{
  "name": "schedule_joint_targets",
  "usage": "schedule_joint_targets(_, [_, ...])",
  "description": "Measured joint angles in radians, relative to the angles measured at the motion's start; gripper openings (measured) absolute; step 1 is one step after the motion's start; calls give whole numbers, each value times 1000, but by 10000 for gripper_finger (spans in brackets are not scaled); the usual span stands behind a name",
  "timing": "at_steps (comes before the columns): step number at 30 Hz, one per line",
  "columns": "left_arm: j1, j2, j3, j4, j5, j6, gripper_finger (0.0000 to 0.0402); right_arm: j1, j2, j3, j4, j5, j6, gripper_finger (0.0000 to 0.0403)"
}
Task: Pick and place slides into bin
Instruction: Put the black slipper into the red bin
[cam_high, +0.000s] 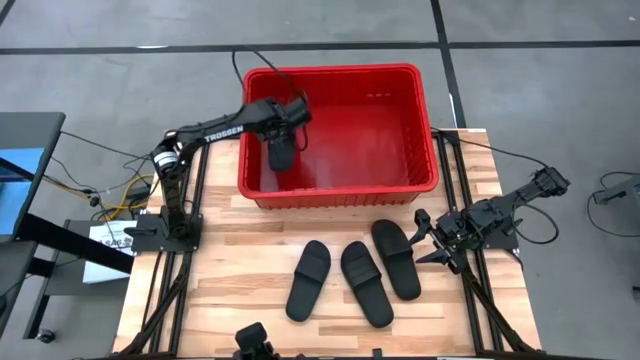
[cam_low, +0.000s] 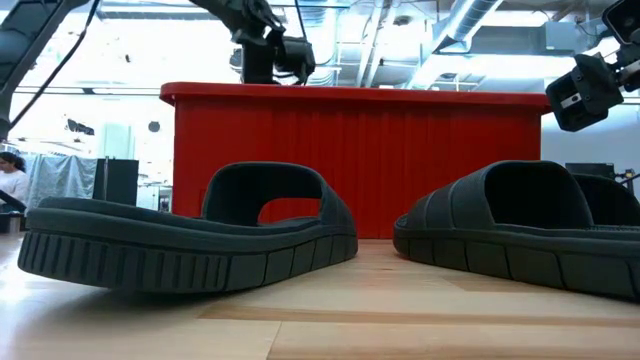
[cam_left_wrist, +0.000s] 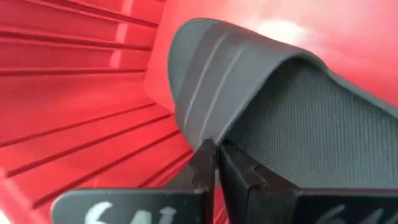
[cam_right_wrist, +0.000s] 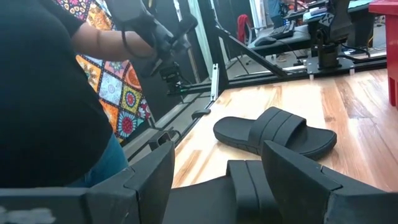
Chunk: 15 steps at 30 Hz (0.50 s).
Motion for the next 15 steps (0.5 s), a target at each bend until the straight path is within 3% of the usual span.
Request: schedule_joint_targets(15, [45, 0, -150, 150, 20, 9, 0, 0, 0, 0, 0, 0, 0, 233])
